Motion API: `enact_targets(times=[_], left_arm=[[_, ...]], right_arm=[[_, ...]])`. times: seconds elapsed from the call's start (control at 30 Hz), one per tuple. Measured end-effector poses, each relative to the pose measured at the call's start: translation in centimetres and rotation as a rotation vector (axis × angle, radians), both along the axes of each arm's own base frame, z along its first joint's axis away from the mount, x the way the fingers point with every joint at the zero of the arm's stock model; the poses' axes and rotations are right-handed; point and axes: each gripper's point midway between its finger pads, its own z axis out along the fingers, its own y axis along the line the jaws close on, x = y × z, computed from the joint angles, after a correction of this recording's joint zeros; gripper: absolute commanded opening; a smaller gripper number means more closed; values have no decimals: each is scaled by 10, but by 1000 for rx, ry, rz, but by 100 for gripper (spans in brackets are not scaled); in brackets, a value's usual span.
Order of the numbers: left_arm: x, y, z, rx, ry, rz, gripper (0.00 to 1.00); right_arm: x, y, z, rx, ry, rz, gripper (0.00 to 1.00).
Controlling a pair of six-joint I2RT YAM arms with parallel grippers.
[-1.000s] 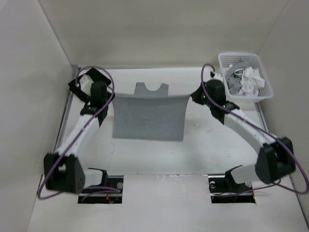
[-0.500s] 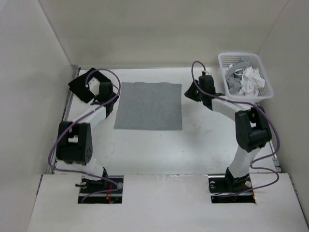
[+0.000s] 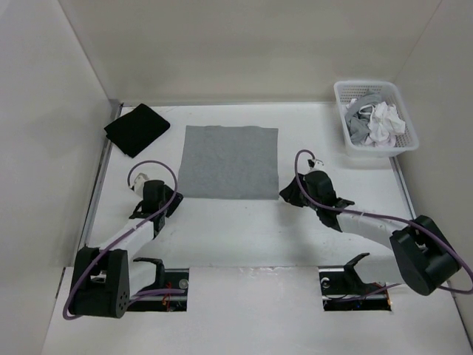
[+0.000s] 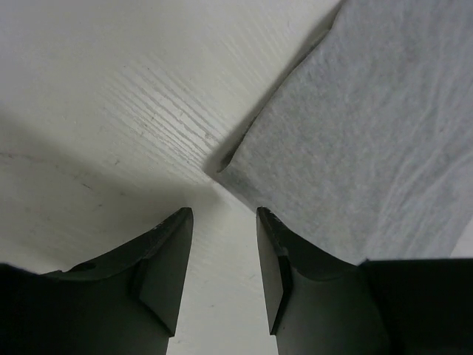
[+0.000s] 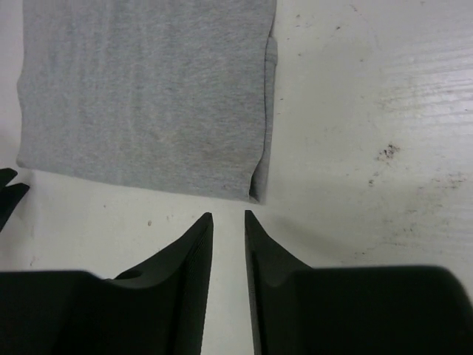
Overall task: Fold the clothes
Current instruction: Fold the tank top
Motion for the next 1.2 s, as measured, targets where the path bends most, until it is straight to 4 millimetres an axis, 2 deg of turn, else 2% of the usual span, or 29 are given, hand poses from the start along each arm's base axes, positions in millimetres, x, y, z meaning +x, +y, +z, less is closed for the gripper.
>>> enact_targets(times=[0.13, 0.23, 0.4, 0.57, 0.67, 0.77, 0.9, 1.2], left_arm=[[3, 5, 1, -41, -28, 19, 39], [10, 7, 1, -56, -47, 27, 39], [21, 5, -1, -73, -73, 23, 27], [22, 6, -4, -78, -67, 22, 13], [19, 9, -7, -76, -59, 26, 8], [18, 10, -8, -74, -56, 27, 6], [18, 10, -8, -72, -57, 21, 5], [18, 9, -8, -68, -57, 12, 3]], right_arm=[[-2, -5, 1, 10, -16, -21, 40], [-5, -7, -4, 10, -8, -30, 42], [-8, -4, -11, 15, 14, -35, 43], [-7, -3, -11, 36, 17, -54, 45], [-6, -3, -13, 47, 24, -66, 48], [-7, -3, -20, 46, 45, -72, 46], [-12, -1, -38, 38, 109, -68, 44], [-1, 15, -38, 124, 124, -61, 38]])
